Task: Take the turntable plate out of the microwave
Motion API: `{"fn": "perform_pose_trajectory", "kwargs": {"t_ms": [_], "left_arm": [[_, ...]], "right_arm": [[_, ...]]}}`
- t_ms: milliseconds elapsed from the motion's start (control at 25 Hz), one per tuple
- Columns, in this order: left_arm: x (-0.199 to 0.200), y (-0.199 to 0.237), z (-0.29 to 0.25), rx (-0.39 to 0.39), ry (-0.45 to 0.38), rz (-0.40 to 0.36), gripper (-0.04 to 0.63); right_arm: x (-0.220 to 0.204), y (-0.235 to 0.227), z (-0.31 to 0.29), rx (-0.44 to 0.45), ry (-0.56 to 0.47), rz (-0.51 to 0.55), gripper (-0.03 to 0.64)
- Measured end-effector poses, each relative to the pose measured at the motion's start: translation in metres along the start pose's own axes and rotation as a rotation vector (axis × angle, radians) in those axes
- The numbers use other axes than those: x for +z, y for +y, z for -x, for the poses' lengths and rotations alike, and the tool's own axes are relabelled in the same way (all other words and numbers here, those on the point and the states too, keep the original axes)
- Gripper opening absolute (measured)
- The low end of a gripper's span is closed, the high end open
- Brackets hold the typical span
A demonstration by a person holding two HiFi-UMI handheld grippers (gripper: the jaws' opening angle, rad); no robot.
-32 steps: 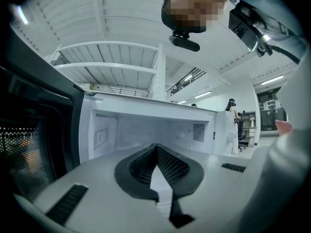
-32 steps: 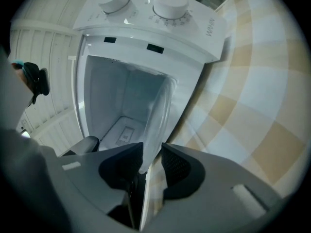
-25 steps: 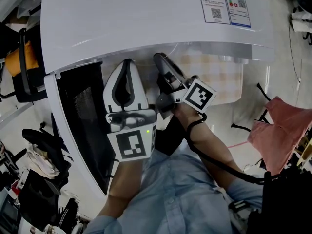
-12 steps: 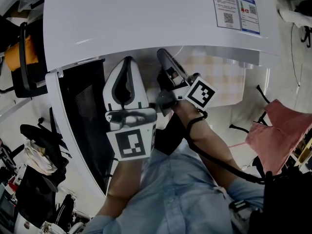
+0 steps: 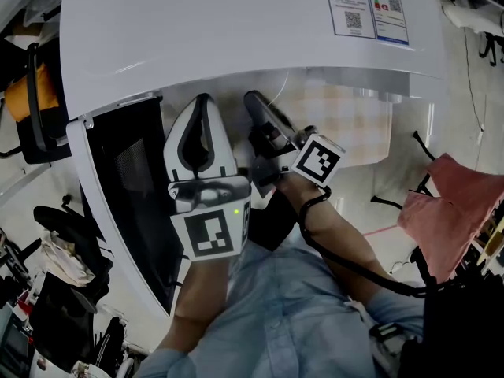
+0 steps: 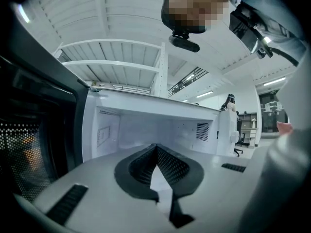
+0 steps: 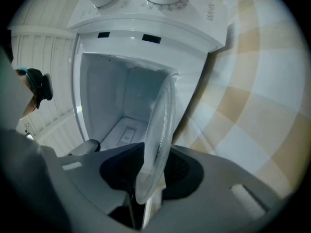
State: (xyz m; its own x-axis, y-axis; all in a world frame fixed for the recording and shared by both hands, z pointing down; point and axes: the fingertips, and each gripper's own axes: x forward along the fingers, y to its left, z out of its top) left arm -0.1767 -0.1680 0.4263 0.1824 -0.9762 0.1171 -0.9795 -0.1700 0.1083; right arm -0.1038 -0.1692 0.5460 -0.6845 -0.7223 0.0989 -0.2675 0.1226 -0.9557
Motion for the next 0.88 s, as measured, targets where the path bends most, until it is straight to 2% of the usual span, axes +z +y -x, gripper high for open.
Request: {"fn": "perform_pose_trajectory", "kwargs": {"t_ms": [80,400,480,600,880], "left_arm": [[0.001,0.000,0.000,-0.003,-0.002,-0.002,0.008],[0.002,0.009,-0.003,0.005,-0.009,-0.002,0.008],[0.001,0.011,-0.003,0.009,-0.009,0.001,0.008],[0.001,0.014,-0.002,0.017,-0.006,0.004,0.008],[0.002,0.016,0.003,0.032,-0.004,0.005,0.008]], "right_arm": [[0.005,0.003,-0.004,0.020,-0.010,0.000,0.140],[0.013,0.005,-0.022,0.065,0.002,-0.017,0.152],[0.011,0.004,-0.026,0.067,0.016,-0.021,0.135],[0.009,0.000,-0.031,0.053,0.039,-0.022,0.054],[0.008,0.001,-0.028,0.112,0.021,-0.124,0.031]]}}
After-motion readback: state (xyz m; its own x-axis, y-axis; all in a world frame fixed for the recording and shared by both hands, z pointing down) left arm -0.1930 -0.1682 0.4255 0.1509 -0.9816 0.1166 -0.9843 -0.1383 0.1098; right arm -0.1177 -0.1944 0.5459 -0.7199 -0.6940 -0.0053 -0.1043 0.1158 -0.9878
